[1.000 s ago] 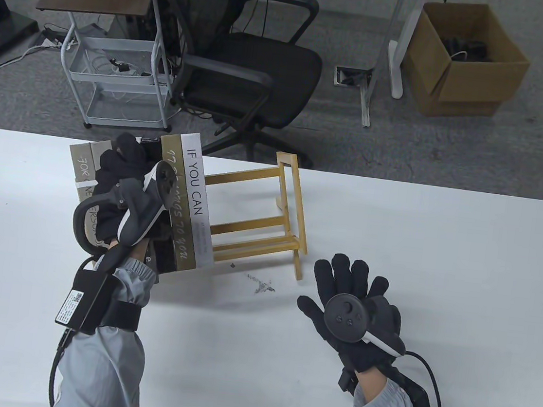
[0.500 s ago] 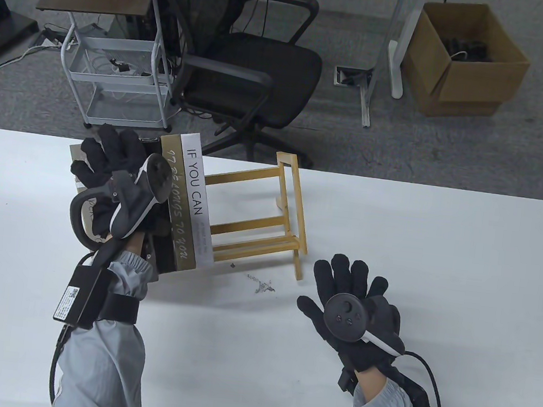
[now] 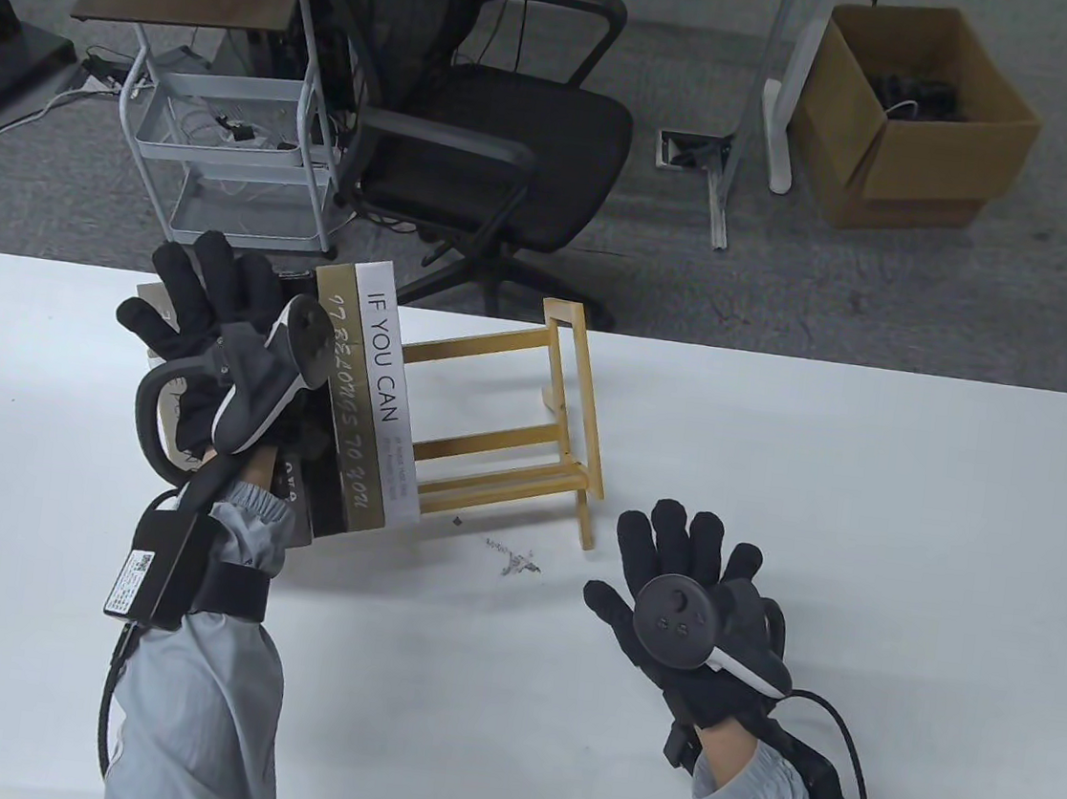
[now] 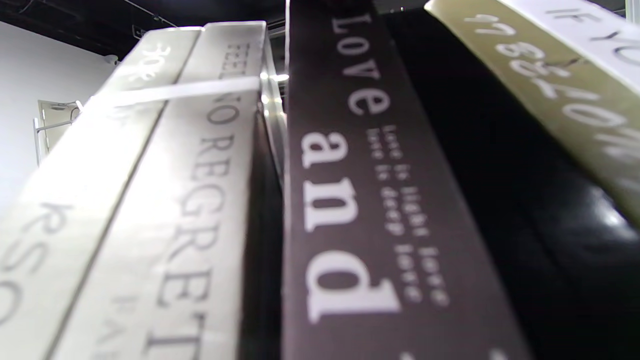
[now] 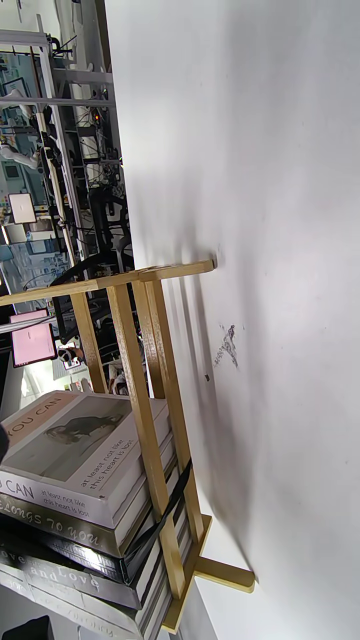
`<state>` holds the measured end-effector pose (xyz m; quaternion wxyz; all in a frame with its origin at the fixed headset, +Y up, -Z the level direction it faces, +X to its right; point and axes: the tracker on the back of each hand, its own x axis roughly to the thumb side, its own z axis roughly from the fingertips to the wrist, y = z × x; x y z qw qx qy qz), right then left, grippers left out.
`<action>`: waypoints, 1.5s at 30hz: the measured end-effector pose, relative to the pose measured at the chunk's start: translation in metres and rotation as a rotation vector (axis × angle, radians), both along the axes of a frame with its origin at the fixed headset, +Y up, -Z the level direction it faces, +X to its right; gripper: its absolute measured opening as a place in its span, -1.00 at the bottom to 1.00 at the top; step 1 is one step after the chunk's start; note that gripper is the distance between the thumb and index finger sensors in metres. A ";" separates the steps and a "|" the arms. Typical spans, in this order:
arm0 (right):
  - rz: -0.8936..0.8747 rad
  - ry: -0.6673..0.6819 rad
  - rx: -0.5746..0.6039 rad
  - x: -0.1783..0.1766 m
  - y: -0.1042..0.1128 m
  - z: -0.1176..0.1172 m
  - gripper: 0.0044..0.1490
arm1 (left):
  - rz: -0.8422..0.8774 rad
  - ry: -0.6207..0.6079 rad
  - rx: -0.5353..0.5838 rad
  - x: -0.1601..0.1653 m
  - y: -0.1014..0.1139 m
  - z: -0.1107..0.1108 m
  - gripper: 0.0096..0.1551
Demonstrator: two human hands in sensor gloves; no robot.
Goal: Push a thick book into a tightly packed book rack slot
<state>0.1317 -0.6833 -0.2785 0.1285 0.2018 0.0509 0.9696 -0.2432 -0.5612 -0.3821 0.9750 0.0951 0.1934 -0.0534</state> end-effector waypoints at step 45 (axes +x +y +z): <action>0.009 0.015 0.020 -0.005 0.001 0.003 0.03 | 0.112 -0.212 0.072 0.034 -0.001 0.047 -0.17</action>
